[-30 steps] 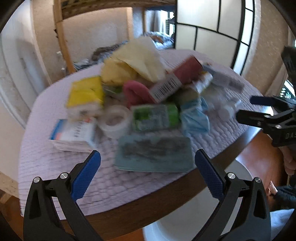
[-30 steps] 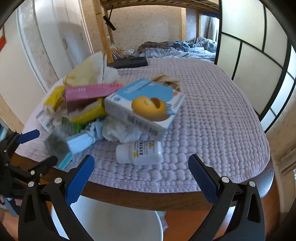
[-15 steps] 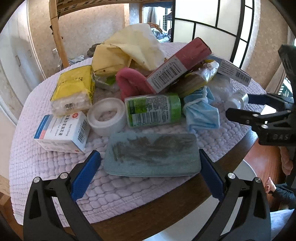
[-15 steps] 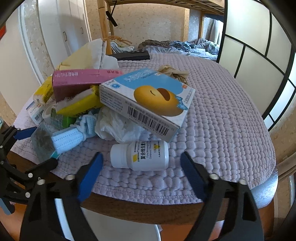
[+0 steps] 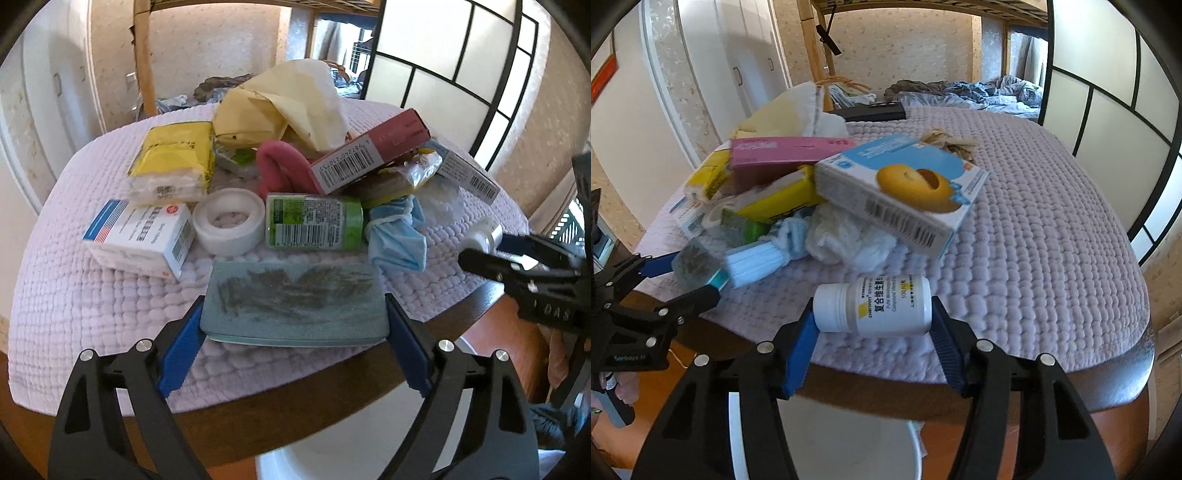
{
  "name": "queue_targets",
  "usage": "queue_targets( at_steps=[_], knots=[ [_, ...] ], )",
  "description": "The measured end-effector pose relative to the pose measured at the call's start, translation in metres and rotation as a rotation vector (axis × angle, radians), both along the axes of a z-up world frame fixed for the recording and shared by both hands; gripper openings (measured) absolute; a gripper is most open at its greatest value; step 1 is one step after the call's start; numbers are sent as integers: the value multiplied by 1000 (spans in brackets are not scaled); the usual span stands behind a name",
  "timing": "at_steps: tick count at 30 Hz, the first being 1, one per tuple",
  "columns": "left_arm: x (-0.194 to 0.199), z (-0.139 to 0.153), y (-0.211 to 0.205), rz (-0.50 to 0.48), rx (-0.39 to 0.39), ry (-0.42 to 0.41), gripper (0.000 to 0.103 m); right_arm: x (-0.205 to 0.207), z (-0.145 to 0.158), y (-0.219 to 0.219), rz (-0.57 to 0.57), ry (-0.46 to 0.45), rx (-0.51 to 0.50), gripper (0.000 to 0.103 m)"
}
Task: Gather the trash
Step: 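Grasp the grey-green pad with the left gripper while the right grasps the white pill bottle, then carry the pad and pill bottle in both grippers over the white bin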
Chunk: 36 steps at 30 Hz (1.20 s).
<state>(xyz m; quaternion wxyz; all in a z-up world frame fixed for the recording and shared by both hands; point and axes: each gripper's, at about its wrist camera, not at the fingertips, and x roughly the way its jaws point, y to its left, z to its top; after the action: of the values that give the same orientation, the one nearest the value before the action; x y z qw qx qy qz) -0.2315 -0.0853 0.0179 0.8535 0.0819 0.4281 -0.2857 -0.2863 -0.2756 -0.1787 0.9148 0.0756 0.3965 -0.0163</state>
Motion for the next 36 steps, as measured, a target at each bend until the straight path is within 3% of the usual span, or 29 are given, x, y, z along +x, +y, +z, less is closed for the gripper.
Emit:
queue_targets(
  at_steps=[12,19,36],
  knots=[
    [-32,11,19,92,-6,24,92,-40,6,20,50,17,63,57],
    [-55,15,36,128,-12,44,92,-63,9,31,82,31,49,57],
    [-90,13,39,122,43,82,92,-97,-3,48,96,81,43,57]
  ],
)
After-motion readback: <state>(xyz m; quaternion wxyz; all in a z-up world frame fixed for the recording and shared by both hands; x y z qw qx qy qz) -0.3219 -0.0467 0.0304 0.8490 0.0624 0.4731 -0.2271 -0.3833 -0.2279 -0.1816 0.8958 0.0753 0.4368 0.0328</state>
